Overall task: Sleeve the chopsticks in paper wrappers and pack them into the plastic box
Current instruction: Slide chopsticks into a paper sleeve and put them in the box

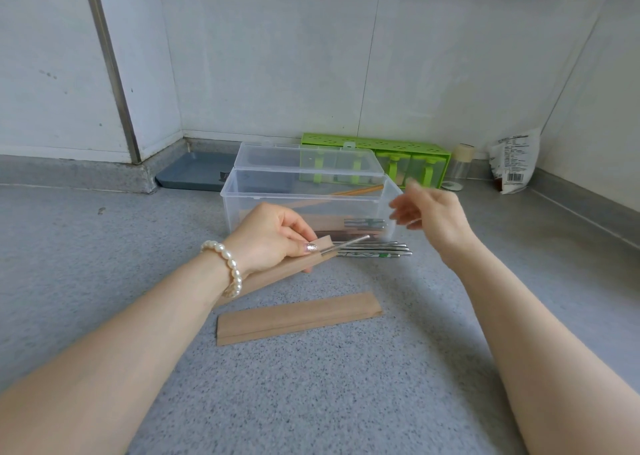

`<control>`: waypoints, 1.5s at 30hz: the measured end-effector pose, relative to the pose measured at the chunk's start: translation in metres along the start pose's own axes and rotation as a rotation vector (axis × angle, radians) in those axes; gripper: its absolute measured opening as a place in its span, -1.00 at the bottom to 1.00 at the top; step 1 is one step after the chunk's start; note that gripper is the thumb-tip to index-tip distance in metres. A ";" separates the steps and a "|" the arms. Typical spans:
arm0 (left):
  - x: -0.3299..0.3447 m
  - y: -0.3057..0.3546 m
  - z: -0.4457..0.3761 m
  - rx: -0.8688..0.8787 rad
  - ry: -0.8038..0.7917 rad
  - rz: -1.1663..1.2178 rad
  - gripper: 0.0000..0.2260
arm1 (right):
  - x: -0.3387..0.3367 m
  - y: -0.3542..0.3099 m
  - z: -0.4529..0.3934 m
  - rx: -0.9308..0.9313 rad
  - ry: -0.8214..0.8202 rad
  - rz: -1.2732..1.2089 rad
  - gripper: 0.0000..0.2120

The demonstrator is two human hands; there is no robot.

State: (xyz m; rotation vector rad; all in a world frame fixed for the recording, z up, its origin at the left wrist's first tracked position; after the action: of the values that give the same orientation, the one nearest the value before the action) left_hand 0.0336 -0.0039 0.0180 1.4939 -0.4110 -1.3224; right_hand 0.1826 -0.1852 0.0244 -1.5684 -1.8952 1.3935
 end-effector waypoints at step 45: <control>-0.007 -0.010 -0.011 -0.091 -0.001 -0.126 -0.98 | -0.008 0.044 -0.007 0.079 -0.446 0.598 -0.95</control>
State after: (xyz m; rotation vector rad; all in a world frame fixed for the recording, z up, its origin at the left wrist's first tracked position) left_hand 0.0371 0.0104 0.0115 1.4625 -0.2568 -1.4220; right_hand 0.2158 -0.1917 -0.0057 -2.0129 -1.6063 2.1916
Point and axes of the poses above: each hand's wrist, its own z-axis away from the middle knuckle, its own x-axis out of the palm, y = z × x, the point moved 1 cm from there along -z, towards the middle knuckle, and after that the axes turned 15 degrees about -x, right-handed, at the moved point
